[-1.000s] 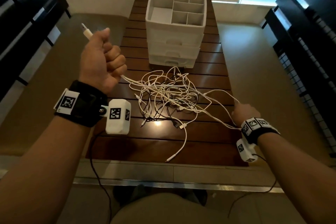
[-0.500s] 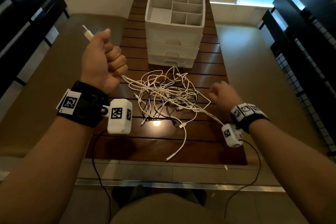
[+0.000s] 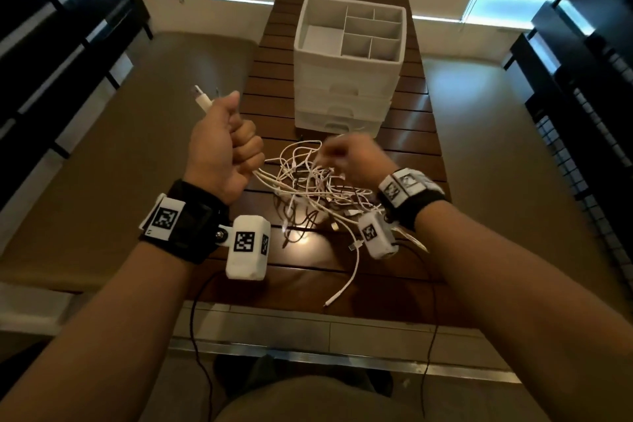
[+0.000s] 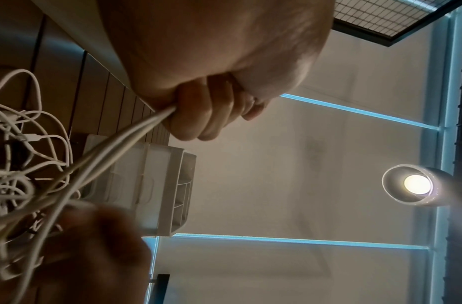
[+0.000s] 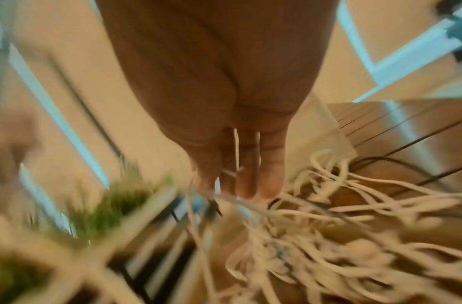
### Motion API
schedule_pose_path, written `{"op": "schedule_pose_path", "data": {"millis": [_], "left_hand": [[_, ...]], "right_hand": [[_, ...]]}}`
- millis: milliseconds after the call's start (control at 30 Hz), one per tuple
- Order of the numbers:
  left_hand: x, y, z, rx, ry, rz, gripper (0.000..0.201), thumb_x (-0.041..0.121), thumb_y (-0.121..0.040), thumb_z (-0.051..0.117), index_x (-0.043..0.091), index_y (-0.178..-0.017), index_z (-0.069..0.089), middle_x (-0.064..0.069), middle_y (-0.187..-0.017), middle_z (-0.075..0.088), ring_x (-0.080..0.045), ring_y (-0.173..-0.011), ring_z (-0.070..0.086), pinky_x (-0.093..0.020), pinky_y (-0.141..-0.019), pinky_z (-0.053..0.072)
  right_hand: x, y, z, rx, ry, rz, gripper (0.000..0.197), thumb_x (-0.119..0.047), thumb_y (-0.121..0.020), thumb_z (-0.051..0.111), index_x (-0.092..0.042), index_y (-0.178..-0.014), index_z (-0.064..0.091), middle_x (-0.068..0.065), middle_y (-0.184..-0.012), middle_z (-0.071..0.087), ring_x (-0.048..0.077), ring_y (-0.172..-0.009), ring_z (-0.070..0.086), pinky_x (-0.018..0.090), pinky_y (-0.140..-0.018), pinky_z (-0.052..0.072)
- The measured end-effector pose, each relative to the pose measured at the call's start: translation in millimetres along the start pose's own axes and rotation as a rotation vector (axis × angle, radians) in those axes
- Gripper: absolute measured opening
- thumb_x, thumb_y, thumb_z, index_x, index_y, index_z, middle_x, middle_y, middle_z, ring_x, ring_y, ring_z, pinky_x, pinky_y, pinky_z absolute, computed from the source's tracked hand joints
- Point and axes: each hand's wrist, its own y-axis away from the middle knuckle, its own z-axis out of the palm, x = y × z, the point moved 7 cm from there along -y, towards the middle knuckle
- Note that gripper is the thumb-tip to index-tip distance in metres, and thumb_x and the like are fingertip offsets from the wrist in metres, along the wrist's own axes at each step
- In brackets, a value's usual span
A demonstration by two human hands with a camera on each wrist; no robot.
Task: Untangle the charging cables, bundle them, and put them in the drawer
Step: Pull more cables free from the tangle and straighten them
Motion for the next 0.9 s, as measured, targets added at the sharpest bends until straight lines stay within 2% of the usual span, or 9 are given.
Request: {"op": "schedule_pose_path", "data": {"millis": [100,167,233,333,433,533,633,733,900], "left_hand": [[-9.9,-1.5,9.0,0.011,-0.040,-0.008,0.052,0.039,-0.108,0.049,0.028,-0.060,0.032,0.009,-0.049,0.020,-0.007,-0.039,0.014,-0.020,-0.033,0.015],[-17.8,-2.7,17.2,0.010,-0.069,-0.020,0.053,0.039,-0.109,0.048,0.026,-0.059,0.037,0.008,-0.049,0.022,-0.007,-0.037,0.016,-0.019,-0.033,0.016],[-23.7,-4.8,25.9,-0.021,-0.080,-0.037,0.051,0.042,-0.110,0.047,0.021,-0.063,0.050,0.008,-0.049,0.024,-0.007,-0.036,0.018,-0.018,-0.032,0.018],[-33.6,-4.3,33.4,-0.085,-0.138,-0.089,0.049,0.047,-0.110,0.046,0.009,-0.096,0.073,0.008,-0.053,0.025,-0.006,-0.039,0.020,-0.020,-0.035,0.018],[-32.9,-2.6,48.8,-0.185,-0.099,-0.099,0.056,0.053,-0.109,0.044,0.008,-0.128,0.070,0.009,-0.056,0.024,-0.005,-0.041,0.020,-0.020,-0.036,0.020],[-18.9,-4.3,63.6,-0.276,0.017,-0.042,0.060,0.055,-0.109,0.038,0.009,-0.137,0.065,0.009,-0.054,0.025,-0.003,-0.040,0.020,-0.019,-0.035,0.023],[-9.9,-7.8,70.8,-0.278,0.101,-0.019,0.053,0.050,-0.110,0.040,0.006,-0.125,0.065,0.010,-0.052,0.025,-0.002,-0.039,0.021,-0.018,-0.034,0.023],[-4.3,-15.5,58.9,-0.151,0.127,-0.011,0.038,0.039,-0.112,0.043,0.010,-0.100,0.065,0.010,-0.050,0.026,-0.002,-0.037,0.021,-0.018,-0.033,0.022],[2.3,-18.7,42.9,-0.141,0.117,0.029,0.026,0.028,-0.112,0.045,0.014,-0.100,0.063,0.010,-0.053,0.028,-0.003,-0.039,0.022,-0.018,-0.034,0.022]], "right_hand": [[-35.5,-0.5,-50.9,0.259,-0.225,-0.018,0.014,-0.021,-0.100,0.069,-0.013,-0.105,0.079,-0.003,-0.080,0.072,-0.001,-0.059,0.062,0.020,-0.058,0.051],[-58.2,4.4,-61.7,0.273,-0.179,-0.064,0.014,-0.023,-0.100,0.068,-0.013,-0.103,0.078,-0.004,-0.076,0.071,-0.002,-0.057,0.062,0.021,-0.057,0.051],[-74.1,16.0,-84.7,0.492,-0.172,-0.139,0.018,-0.028,-0.102,0.065,-0.014,-0.099,0.075,-0.004,-0.076,0.070,0.003,-0.064,0.065,0.022,-0.061,0.054],[-88.3,29.9,-104.9,0.661,-0.201,-0.173,0.022,-0.032,-0.104,0.062,-0.014,-0.096,0.070,-0.003,-0.071,0.068,0.008,-0.064,0.067,0.028,-0.065,0.059],[-99.8,38.6,-101.6,0.562,-0.181,-0.222,0.022,-0.033,-0.105,0.061,-0.014,-0.095,0.069,0.000,-0.071,0.067,0.012,-0.062,0.065,0.036,-0.064,0.059],[-99.9,48.5,-87.6,0.400,-0.117,-0.195,0.020,-0.034,-0.103,0.063,-0.018,-0.094,0.072,0.002,-0.069,0.066,0.018,-0.060,0.062,0.039,-0.060,0.054],[-89.4,56.6,-77.3,0.259,-0.075,-0.157,0.021,-0.034,-0.103,0.062,-0.018,-0.095,0.072,0.002,-0.070,0.065,0.013,-0.059,0.059,0.038,-0.058,0.053],[-78.0,74.3,-73.0,0.176,-0.059,-0.181,0.017,-0.031,-0.104,0.061,-0.020,-0.095,0.070,-0.004,-0.071,0.061,0.005,-0.059,0.053,0.018,-0.058,0.043],[-34.2,98.5,-55.6,0.019,0.116,-0.090,0.022,-0.039,-0.101,0.062,-0.023,-0.089,0.069,-0.003,-0.072,0.063,0.009,-0.063,0.057,0.031,-0.062,0.053]]}}
